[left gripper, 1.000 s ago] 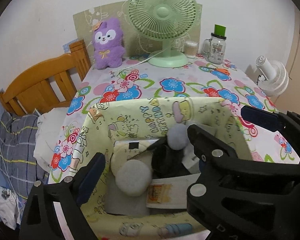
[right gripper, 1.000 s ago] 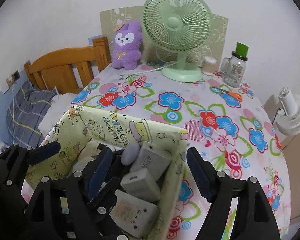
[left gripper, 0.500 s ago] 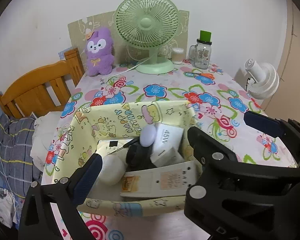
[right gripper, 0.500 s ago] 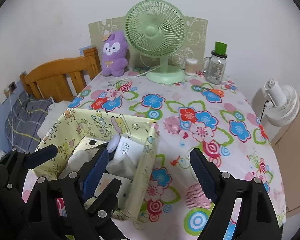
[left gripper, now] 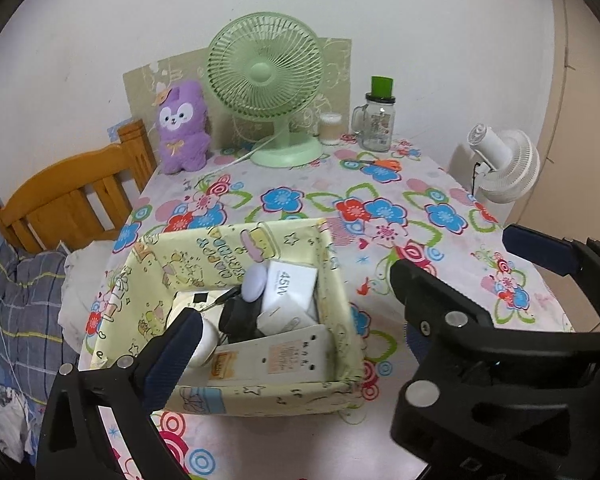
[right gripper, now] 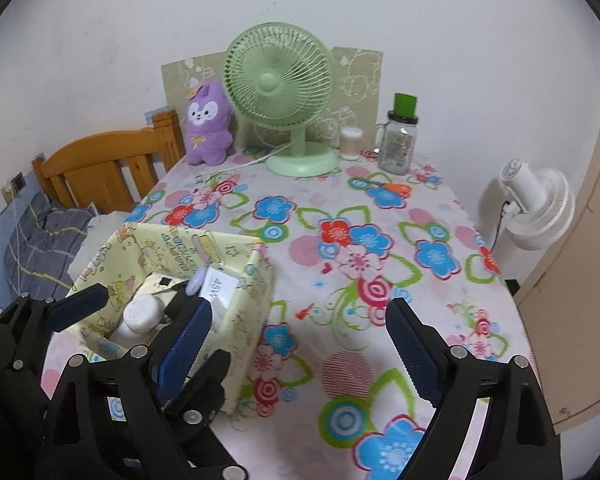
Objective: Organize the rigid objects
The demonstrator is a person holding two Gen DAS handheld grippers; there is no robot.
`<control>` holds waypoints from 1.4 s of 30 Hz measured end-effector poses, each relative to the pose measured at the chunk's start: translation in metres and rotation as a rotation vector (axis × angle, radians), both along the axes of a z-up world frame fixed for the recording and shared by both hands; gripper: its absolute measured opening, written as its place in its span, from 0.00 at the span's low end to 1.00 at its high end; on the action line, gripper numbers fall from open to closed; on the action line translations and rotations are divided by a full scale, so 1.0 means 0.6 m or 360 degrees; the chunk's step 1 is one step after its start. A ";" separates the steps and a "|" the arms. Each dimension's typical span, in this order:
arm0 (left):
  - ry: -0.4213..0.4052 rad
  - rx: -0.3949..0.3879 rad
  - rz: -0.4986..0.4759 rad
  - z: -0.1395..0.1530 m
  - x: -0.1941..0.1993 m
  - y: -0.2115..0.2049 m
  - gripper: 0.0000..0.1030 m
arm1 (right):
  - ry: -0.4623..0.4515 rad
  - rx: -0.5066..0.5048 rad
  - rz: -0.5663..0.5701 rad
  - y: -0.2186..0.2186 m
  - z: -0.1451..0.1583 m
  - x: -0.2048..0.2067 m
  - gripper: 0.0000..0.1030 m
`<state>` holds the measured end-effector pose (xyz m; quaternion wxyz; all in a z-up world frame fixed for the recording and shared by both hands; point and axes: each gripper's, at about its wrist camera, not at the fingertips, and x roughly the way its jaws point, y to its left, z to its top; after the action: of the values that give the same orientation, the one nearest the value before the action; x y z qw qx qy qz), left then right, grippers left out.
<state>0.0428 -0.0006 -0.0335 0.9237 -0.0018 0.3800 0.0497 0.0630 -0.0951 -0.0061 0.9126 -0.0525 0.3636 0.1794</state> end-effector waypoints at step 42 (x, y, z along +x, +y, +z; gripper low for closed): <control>-0.0240 -0.0022 -0.0022 0.090 -0.043 -0.064 1.00 | -0.0271 0.0059 -0.0332 -0.215 0.068 -0.047 1.00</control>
<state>0.0169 -0.0391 0.0205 0.9499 -0.0092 0.3096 0.0406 0.0347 -0.2242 0.0345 0.9547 -0.0125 0.2850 0.0850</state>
